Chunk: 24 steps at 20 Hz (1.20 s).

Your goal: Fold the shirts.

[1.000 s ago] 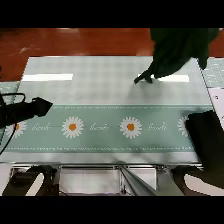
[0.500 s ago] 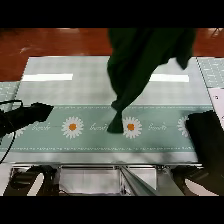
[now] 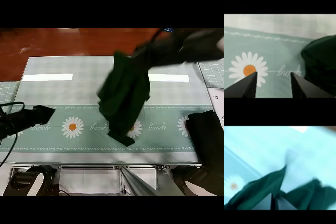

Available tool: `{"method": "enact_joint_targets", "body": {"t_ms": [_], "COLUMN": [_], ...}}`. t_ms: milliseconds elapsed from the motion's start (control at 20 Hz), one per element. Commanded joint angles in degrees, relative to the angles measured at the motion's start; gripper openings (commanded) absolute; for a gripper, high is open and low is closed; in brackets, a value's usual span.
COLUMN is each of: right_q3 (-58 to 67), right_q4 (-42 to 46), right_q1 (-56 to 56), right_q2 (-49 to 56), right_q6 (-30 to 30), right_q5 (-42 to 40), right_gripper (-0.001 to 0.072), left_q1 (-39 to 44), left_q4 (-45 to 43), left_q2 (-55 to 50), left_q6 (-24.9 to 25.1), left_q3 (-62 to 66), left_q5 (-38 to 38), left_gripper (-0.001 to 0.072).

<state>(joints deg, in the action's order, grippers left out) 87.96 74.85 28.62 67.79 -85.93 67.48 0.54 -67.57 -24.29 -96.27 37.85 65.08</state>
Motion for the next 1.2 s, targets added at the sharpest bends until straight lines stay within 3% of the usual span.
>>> {"method": "enact_joint_targets", "body": {"t_ms": [0,250,300,350,400,550,700,800,950,1050,1150], "right_q3": [-15.7,-35.4,-36.7,-36.6,-34.8,-25.9,-28.6,-36.9,-50.3,-55.6,-58.6], "right_q4": [11.6,13.4,11.7,10.2,10.0,19.1,19.8,9.5,-12.5,-19.1,-20.8], "right_q1": [0.5,-2.2,-3.2,-4.3,-6.1,-17.1,-34.4,-44.9,-50.8,-49.6,-47.6], "right_q2": [0.0,0.0,0.0,0.0,0.0,-3.4,-11.9,-16.4,-19.9,-20.0,-20.0], "right_q6": [-6.1,-15.3,-16.3,-15.9,-13.7,-12.3,-12.2,-9.3,2.8,6.3,7.0], "right_q5": [-0.2,-8.5,-10.1,-11.0,-9.5,-0.5,-1.4,-4.8,-6.4,-6.2,-6.6], "right_gripper": [0.0023,0.003,0.0153,0.0339,0.0415,0.0415,0.0414,0.0414,0.0411,0.0409,0.0409], "left_q1": [0.0,0.2,0.9,1.6,2.0,0.7,0.8,3.5,5.4,6.2,7.9], "left_q4": [1.8,11.6,12.8,13.3,13.2,11.4,12.3,16.4,30.6,39.3,43.0], "left_q2": [0.0,-1.4,-2.6,-4.1,-6.2,-13.1,-20.3,-27.2,-38.0,-44.9,-50.6], "left_q6": [0.0,4.3,4.3,4.3,5.2,5.9,7.1,10.6,19.7,25.4,27.3], "left_q3": [-2.9,-12.2,-14.1,-14.9,-14.6,-10.3,-8.7,-8.7,-7.2,-4.8,-2.0], "left_q5": [3.0,1.7,-0.3,-2.4,-4.4,-6.1,-6.0,-7.3,-10.6,-10.6,-10.7], "left_gripper": [0.0508,0.0509,0.0509,0.0509,0.0508,0.0508,0.0509,0.0508,0.0508,0.0509,0.0508]}}
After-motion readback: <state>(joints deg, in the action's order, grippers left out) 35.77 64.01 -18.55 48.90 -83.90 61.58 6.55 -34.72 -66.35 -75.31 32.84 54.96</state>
